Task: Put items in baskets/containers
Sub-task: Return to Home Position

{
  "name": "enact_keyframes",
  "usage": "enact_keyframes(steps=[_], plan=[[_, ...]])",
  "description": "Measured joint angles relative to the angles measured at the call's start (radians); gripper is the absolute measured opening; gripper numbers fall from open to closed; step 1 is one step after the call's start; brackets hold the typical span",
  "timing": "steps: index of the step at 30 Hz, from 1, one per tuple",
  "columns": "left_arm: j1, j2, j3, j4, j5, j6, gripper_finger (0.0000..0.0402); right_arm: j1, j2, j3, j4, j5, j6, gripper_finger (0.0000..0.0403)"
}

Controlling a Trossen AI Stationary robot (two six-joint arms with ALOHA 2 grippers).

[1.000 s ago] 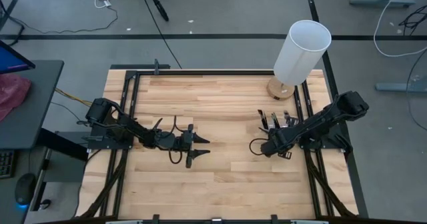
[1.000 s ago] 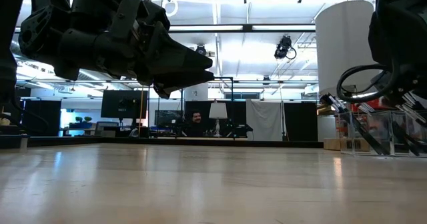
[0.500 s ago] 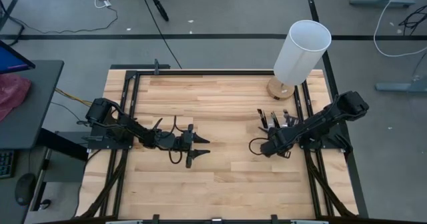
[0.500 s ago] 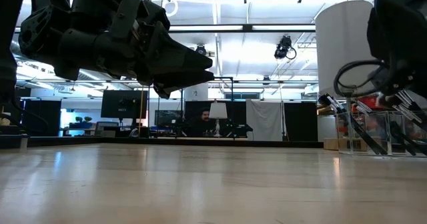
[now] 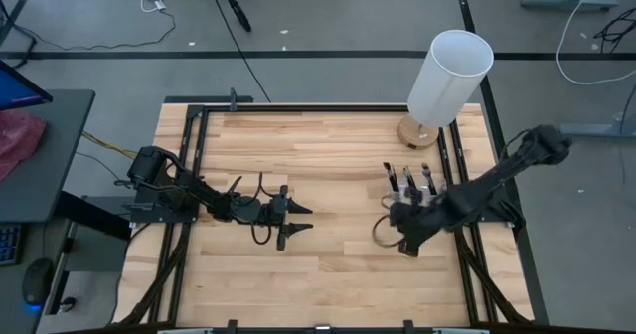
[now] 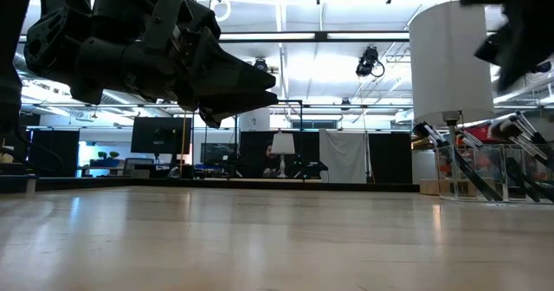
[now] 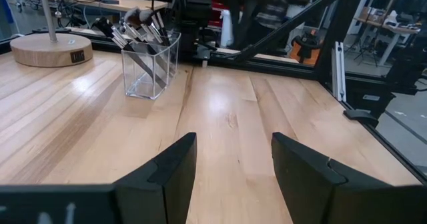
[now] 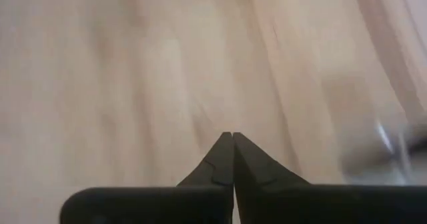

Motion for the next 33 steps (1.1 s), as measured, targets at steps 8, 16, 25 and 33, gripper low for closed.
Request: enact_keyframes(steps=[8,16,25,33], plan=[[0.001,0.000,0.000,0.003,0.000,0.000,0.0195,-0.088,-0.436,-0.281,0.439,0.002,-0.249,0.0000],[0.014,0.000,0.000,0.005,-0.002,-0.030,0.0195,-0.272,-0.754,-0.518,0.694,-0.197,-0.377,0.0000],[0.079,0.000,0.000,0.007,0.138,-0.111,0.0195,-0.458,-0.841,-0.691,0.899,-0.443,-0.485,0.0000],[0.130,-0.137,-0.044,-0.054,0.220,-0.101,0.0163,-0.504,-0.940,-0.741,0.842,-0.446,-0.438,0.0000]])
